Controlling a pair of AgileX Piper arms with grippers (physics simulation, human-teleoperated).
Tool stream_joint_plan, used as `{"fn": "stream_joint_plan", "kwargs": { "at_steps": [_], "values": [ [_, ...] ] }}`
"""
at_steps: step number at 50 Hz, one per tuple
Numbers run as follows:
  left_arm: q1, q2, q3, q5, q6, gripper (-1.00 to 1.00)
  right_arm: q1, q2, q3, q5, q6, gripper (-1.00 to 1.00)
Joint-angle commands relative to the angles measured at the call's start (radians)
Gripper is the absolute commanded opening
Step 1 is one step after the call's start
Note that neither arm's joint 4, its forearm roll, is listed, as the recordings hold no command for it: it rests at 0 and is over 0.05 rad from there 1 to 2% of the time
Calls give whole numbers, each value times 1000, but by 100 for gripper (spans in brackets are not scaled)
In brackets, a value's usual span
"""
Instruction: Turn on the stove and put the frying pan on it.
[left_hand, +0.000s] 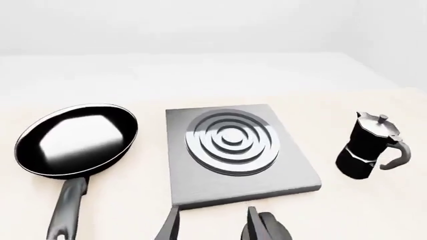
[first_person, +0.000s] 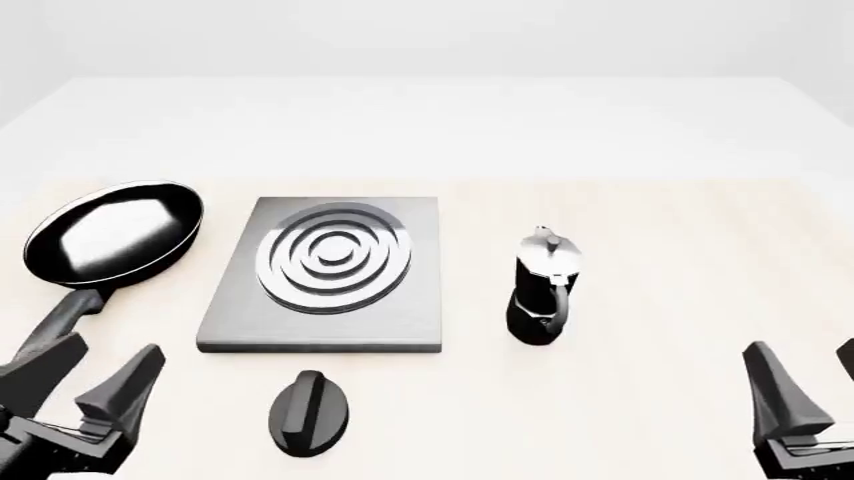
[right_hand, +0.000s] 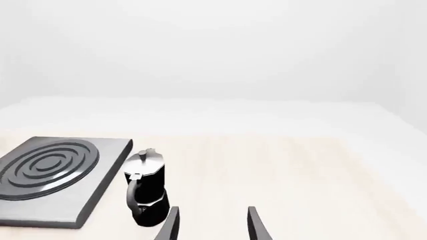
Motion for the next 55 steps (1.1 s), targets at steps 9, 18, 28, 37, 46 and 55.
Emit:
{"fn": "stream_joint_plan", "kwargs": {
  "at_steps": [9, 18, 28, 37, 46, 55],
  "values": [
    [-192, 193, -94, 114, -61, 100, 36, 0, 0, 8, 1, 100],
    [-269, 285, -103, 137, -73, 100, 39, 0, 0, 9, 5, 100],
    [-326, 342, -96, 124, -136, 100, 41, 0, 0, 11, 10, 100],
    [-384, 467, -37, 2, -154, 100, 37, 0, 0, 12, 18, 100],
    [-394, 588, -9, -121, -159, 100, 39, 0, 0, 15, 22, 100],
    [-390, 691, 7, -227, -161, 100, 42, 0, 0, 14, 24, 100]
  ]
}}
